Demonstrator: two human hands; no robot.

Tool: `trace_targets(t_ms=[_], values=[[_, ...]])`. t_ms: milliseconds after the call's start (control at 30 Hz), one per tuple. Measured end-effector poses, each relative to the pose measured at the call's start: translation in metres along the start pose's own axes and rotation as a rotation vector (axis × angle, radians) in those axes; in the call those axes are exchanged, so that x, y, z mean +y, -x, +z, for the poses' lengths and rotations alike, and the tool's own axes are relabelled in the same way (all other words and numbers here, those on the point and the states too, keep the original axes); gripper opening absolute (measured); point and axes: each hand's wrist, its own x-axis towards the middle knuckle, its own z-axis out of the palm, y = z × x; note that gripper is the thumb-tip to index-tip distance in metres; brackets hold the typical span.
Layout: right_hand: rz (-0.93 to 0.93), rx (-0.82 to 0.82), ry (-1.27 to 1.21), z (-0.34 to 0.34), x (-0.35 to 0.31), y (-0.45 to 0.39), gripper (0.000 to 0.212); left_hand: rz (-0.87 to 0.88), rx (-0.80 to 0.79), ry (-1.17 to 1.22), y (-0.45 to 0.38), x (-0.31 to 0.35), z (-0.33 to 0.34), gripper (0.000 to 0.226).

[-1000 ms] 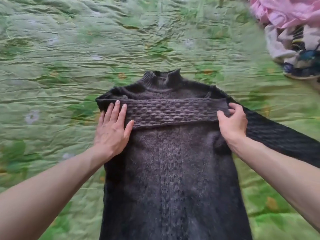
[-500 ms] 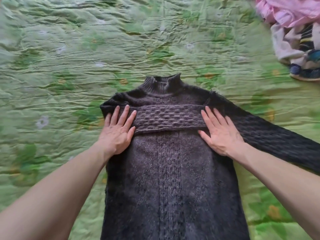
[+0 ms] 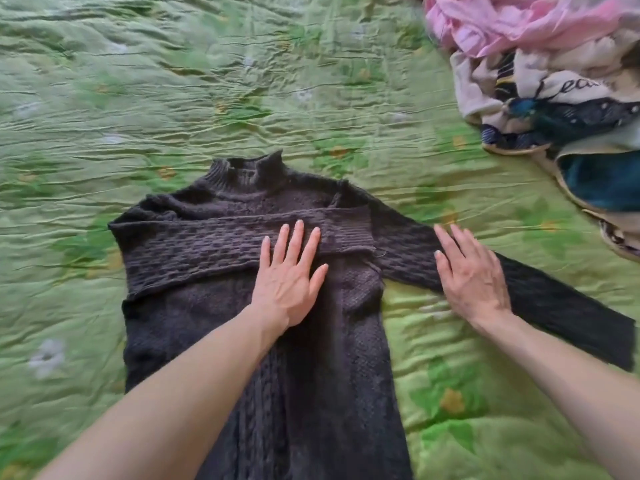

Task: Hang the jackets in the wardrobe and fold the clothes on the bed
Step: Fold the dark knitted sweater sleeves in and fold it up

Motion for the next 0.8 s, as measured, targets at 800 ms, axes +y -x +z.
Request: trace_targets(t_ms=[800], values=[[0.536,-0.275,-0.319,-0.082,0.186,0.057,0.04,0.108,0.023,0.056,-0.032,0.168,0.02,0.082]])
